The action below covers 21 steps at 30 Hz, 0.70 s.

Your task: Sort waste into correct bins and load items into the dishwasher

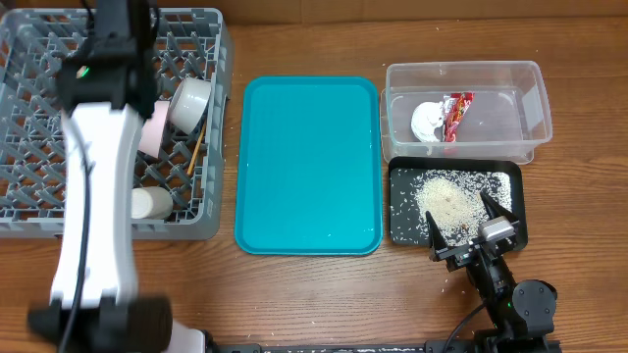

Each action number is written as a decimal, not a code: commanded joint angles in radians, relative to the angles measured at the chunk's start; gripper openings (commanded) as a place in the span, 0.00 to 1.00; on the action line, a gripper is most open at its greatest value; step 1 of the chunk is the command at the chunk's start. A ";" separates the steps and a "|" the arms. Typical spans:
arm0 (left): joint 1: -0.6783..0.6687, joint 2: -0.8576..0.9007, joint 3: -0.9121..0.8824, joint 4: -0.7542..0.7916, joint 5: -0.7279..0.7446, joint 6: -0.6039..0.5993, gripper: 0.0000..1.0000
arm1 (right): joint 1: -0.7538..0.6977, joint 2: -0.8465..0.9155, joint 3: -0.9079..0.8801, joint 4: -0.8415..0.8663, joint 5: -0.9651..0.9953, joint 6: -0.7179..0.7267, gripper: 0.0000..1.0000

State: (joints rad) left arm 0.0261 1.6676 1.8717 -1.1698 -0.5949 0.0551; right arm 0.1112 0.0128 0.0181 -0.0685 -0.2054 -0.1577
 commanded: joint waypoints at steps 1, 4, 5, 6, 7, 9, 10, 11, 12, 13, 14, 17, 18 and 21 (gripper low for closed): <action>-0.023 -0.134 0.011 -0.061 0.454 -0.119 0.85 | 0.002 -0.010 -0.010 0.007 0.003 0.003 1.00; -0.051 -0.202 0.011 -0.099 0.704 -0.165 1.00 | 0.002 -0.010 -0.010 0.007 0.003 0.004 1.00; -0.063 -0.222 0.011 -0.106 0.792 -0.190 1.00 | 0.002 -0.010 -0.010 0.007 0.003 0.004 1.00; -0.077 -0.243 0.011 -0.113 0.883 -0.217 1.00 | 0.002 -0.010 -0.010 0.007 0.003 0.003 1.00; -0.093 -0.260 0.011 -0.114 0.959 -0.235 1.00 | 0.002 -0.010 -0.010 0.007 0.003 0.004 1.00; -0.122 -0.283 0.011 -0.114 1.070 -0.239 1.00 | 0.002 -0.010 -0.010 0.007 0.003 0.004 1.00; -0.138 -0.290 0.011 -0.114 1.112 -0.240 1.00 | 0.002 -0.010 -0.010 0.007 0.003 0.003 0.99; -0.154 -0.294 0.011 -0.114 1.146 -0.239 1.00 | 0.002 -0.010 -0.010 0.007 0.003 0.004 1.00; -0.165 -0.294 0.011 -0.114 1.166 -0.239 1.00 | 0.002 -0.010 -0.010 0.007 0.003 0.003 1.00; -0.178 -0.294 0.011 -0.113 1.177 -0.239 1.00 | 0.002 -0.010 -0.010 0.007 0.003 0.003 1.00; -0.187 -0.293 0.010 -0.113 1.169 -0.239 1.00 | 0.002 -0.010 -0.010 0.007 0.003 0.004 1.00; -0.192 -0.294 0.010 -0.150 1.164 -0.239 1.00 | 0.002 -0.010 -0.010 0.007 0.003 0.003 1.00; -0.190 -0.294 0.010 -0.155 1.140 -0.232 1.00 | 0.002 -0.010 -0.010 0.007 0.003 0.003 1.00; -0.181 -0.307 0.010 -0.183 1.052 -0.234 1.00 | 0.002 -0.010 -0.010 0.007 0.003 0.003 1.00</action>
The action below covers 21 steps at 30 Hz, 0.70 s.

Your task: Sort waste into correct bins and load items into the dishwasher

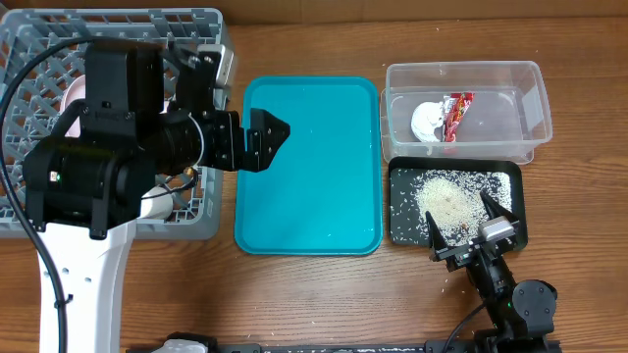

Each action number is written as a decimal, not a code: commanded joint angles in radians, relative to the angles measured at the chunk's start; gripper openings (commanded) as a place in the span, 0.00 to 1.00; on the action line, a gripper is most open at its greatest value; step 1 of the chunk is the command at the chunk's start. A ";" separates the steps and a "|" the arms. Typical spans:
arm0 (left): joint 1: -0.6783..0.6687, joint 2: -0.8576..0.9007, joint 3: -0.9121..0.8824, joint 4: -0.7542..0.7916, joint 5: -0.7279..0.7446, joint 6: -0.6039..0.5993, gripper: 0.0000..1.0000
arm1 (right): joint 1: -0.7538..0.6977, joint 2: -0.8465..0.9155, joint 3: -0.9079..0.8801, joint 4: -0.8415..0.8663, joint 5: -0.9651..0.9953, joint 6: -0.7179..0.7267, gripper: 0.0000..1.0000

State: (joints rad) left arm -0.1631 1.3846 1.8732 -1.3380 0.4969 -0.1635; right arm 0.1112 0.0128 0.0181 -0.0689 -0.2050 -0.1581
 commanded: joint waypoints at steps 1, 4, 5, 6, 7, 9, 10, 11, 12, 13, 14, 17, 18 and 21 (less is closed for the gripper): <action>0.008 -0.031 0.009 -0.008 -0.072 -0.016 1.00 | 0.002 -0.010 -0.010 0.007 0.002 0.004 1.00; -0.010 -0.094 0.005 0.134 -0.229 0.090 1.00 | 0.002 -0.010 -0.010 0.007 0.002 0.004 1.00; -0.018 -0.112 0.001 0.184 -0.257 0.145 1.00 | 0.002 -0.010 -0.010 0.007 0.002 0.004 1.00; -0.025 -0.133 -0.009 0.230 -0.278 0.197 1.00 | 0.002 -0.010 -0.010 0.007 0.002 0.004 1.00; -0.033 -0.162 -0.028 0.278 -0.297 0.249 1.00 | 0.002 -0.010 -0.010 0.007 0.002 0.004 0.99; -0.040 -0.233 -0.097 0.372 -0.310 0.319 1.00 | 0.002 -0.010 -0.010 0.007 0.002 0.004 1.00; -0.040 -0.269 -0.136 0.411 -0.311 0.327 1.00 | 0.002 -0.010 -0.010 0.007 0.002 0.004 1.00; -0.037 -0.318 -0.193 0.460 -0.322 0.327 1.00 | 0.002 -0.010 -0.010 0.007 0.002 0.004 1.00; -0.032 -0.364 -0.249 0.499 -0.326 0.328 1.00 | 0.002 -0.010 -0.010 0.007 0.002 0.004 1.00; -0.027 -0.418 -0.316 0.537 -0.333 0.328 1.00 | 0.002 -0.010 -0.010 0.007 0.002 0.004 1.00; -0.022 -0.467 -0.375 0.568 -0.342 0.326 1.00 | 0.002 -0.010 -0.010 0.007 0.002 0.004 1.00; -0.004 -0.616 -0.565 0.638 -0.351 0.323 1.00 | 0.002 -0.010 -0.010 0.007 0.002 0.004 1.00; 0.002 -0.665 -0.628 0.663 -0.351 0.323 0.99 | 0.002 -0.010 -0.010 0.007 0.002 0.004 1.00; 0.006 -0.795 -0.798 0.741 -0.351 0.309 1.00 | 0.002 -0.010 -0.010 0.007 0.002 0.004 1.00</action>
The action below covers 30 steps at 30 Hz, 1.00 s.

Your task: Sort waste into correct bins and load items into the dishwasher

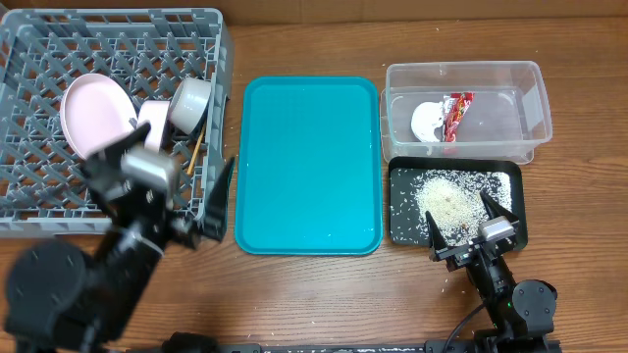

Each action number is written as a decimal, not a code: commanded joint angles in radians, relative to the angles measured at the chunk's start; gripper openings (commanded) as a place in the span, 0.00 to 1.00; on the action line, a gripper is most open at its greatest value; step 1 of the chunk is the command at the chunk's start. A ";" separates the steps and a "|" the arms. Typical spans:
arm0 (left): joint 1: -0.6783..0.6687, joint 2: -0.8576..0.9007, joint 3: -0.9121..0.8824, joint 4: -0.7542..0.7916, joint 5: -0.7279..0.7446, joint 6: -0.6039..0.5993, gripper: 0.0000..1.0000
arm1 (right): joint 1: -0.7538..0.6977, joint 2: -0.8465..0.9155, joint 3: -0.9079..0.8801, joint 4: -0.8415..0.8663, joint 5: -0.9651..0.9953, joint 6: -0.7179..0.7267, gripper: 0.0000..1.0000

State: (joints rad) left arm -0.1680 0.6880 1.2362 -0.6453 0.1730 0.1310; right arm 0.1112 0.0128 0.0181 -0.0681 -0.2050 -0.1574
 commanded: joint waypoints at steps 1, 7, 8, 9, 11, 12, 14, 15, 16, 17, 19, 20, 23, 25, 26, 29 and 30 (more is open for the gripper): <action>0.011 -0.140 -0.213 0.071 -0.027 0.006 1.00 | 0.002 -0.010 -0.010 0.006 0.002 0.003 1.00; 0.011 -0.393 -0.541 0.246 -0.041 -0.131 1.00 | 0.002 -0.010 -0.010 0.006 0.002 0.003 1.00; 0.011 -0.427 -0.590 0.279 -0.052 -0.158 1.00 | 0.002 -0.010 -0.010 0.006 0.002 0.003 1.00; 0.011 -0.465 -0.645 0.317 -0.059 -0.179 1.00 | 0.002 -0.010 -0.010 0.006 0.002 0.003 1.00; 0.011 -0.558 -0.785 0.406 -0.069 -0.214 1.00 | 0.002 -0.010 -0.010 0.006 0.002 0.003 1.00; 0.011 -0.583 -0.828 0.431 -0.068 -0.218 1.00 | 0.002 -0.010 -0.010 0.006 0.002 0.003 1.00; 0.011 -0.627 -0.908 0.474 -0.060 -0.224 1.00 | 0.002 -0.010 -0.010 0.006 0.002 0.003 1.00; 0.011 -0.642 -0.942 0.490 -0.055 -0.225 1.00 | 0.002 -0.010 -0.010 0.006 0.002 0.003 0.99; 0.011 -0.654 -0.971 0.505 -0.048 -0.225 1.00 | 0.002 -0.010 -0.010 0.006 0.002 0.003 1.00; 0.011 -0.666 -1.001 0.523 -0.048 -0.225 1.00 | 0.002 -0.010 -0.010 0.006 0.002 0.003 1.00; 0.011 -0.686 -1.053 0.551 -0.048 -0.225 0.99 | 0.002 -0.010 -0.010 0.006 0.002 0.003 1.00; 0.011 -0.685 -1.076 0.573 -0.049 -0.224 1.00 | 0.002 -0.010 -0.010 0.006 0.002 0.003 1.00; 0.011 -0.685 -1.142 0.634 -0.049 -0.224 1.00 | 0.002 -0.010 -0.010 0.006 0.002 0.003 1.00; 0.011 -0.685 -1.185 0.676 -0.049 -0.225 1.00 | 0.002 -0.010 -0.010 0.006 0.002 0.003 1.00; 0.011 -0.685 -1.210 0.703 -0.049 -0.225 1.00 | 0.002 -0.010 -0.010 0.006 0.002 0.003 1.00; 0.011 -0.685 -1.231 0.702 -0.046 -0.225 1.00 | 0.002 -0.010 -0.010 0.006 0.002 0.003 0.99; 0.011 -0.685 -1.231 0.697 -0.046 -0.225 1.00 | 0.002 -0.010 -0.010 0.006 0.002 0.003 1.00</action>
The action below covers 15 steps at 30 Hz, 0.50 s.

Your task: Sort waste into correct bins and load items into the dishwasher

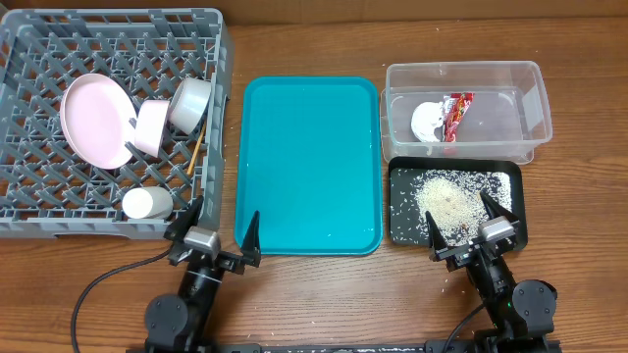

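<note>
The grey dish rack (pixel 29 211) at the left holds a pink plate (pixel 95 120), a pink cup (pixel 152 128), a grey bowl (pixel 191 105), a white cup (pixel 148 202) and a wooden chopstick (pixel 195 150). A teal tray (pixel 308 165) lies bare in the middle. The clear bin (pixel 530 98) holds a crumpled white piece (pixel 428 120) and a red wrapper (pixel 456 113). The black bin (pixel 400 224) holds rice (pixel 453 197). My left gripper (pixel 217 233) stands open at the rack's near right corner. My right gripper (pixel 470 224) stands open over the black bin's near edge.
Wooden table (pixel 314 294) all around. A few rice grains (pixel 449 286) lie on the wood by the right arm. A black cable (pixel 108 284) runs from the left arm's base.
The left arm has drawn back to the table's near edge, its open gripper now low by the rack's near right corner. The rack's contents show fully. The right arm has not moved.
The left arm first reached over the rack, covering the plate. Then its open gripper was beside the rack at the tray's left edge. Later it was lower by the rack's front, and now sits at the near edge. The right arm stayed put throughout.
</note>
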Each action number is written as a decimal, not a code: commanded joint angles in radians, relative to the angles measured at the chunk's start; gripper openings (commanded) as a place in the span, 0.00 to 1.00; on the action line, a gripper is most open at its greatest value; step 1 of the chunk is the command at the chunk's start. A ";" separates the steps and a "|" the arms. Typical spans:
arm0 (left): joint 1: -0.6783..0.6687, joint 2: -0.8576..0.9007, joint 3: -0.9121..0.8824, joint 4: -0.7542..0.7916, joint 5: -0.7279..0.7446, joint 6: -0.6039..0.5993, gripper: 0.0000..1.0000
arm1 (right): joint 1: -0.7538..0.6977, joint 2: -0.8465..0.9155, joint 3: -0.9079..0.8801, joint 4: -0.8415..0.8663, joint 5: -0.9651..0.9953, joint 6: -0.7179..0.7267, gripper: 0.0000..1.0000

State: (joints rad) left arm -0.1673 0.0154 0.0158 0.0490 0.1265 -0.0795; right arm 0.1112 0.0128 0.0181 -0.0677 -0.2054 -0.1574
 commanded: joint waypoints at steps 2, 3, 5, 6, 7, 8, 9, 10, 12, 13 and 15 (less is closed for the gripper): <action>0.010 -0.013 -0.011 -0.005 -0.003 -0.014 1.00 | 0.002 -0.010 -0.010 0.006 0.003 0.003 1.00; 0.010 -0.013 -0.011 -0.016 -0.003 -0.014 1.00 | 0.002 -0.010 -0.010 0.006 0.003 0.003 1.00; 0.010 -0.012 -0.011 -0.049 -0.003 -0.014 1.00 | 0.002 -0.010 -0.010 0.006 0.003 0.003 1.00; 0.010 -0.012 -0.011 -0.082 -0.003 -0.014 1.00 | 0.002 -0.010 -0.010 0.006 0.003 0.003 1.00; 0.010 -0.012 -0.011 -0.107 -0.003 -0.014 1.00 | 0.002 -0.010 -0.010 0.006 0.003 0.003 1.00; 0.010 -0.010 -0.011 -0.116 -0.007 -0.014 1.00 | 0.002 -0.010 -0.010 0.006 0.003 0.003 1.00; 0.010 -0.008 -0.011 -0.115 -0.006 -0.014 1.00 | 0.002 -0.010 -0.010 0.006 0.003 0.003 1.00; 0.010 -0.008 -0.011 -0.116 -0.006 -0.014 1.00 | 0.002 -0.010 -0.010 0.006 0.003 0.003 1.00; 0.010 -0.007 -0.011 -0.116 -0.006 -0.014 1.00 | 0.002 -0.010 -0.010 0.006 0.003 0.003 1.00; 0.010 -0.007 -0.011 -0.116 -0.006 -0.014 1.00 | 0.002 -0.010 -0.010 0.006 0.003 0.003 1.00; 0.010 -0.007 -0.011 -0.116 -0.006 -0.014 1.00 | 0.002 -0.010 -0.010 0.006 0.003 0.003 1.00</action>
State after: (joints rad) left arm -0.1673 0.0151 0.0082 -0.0639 0.1257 -0.0795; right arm 0.1112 0.0128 0.0181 -0.0681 -0.2054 -0.1577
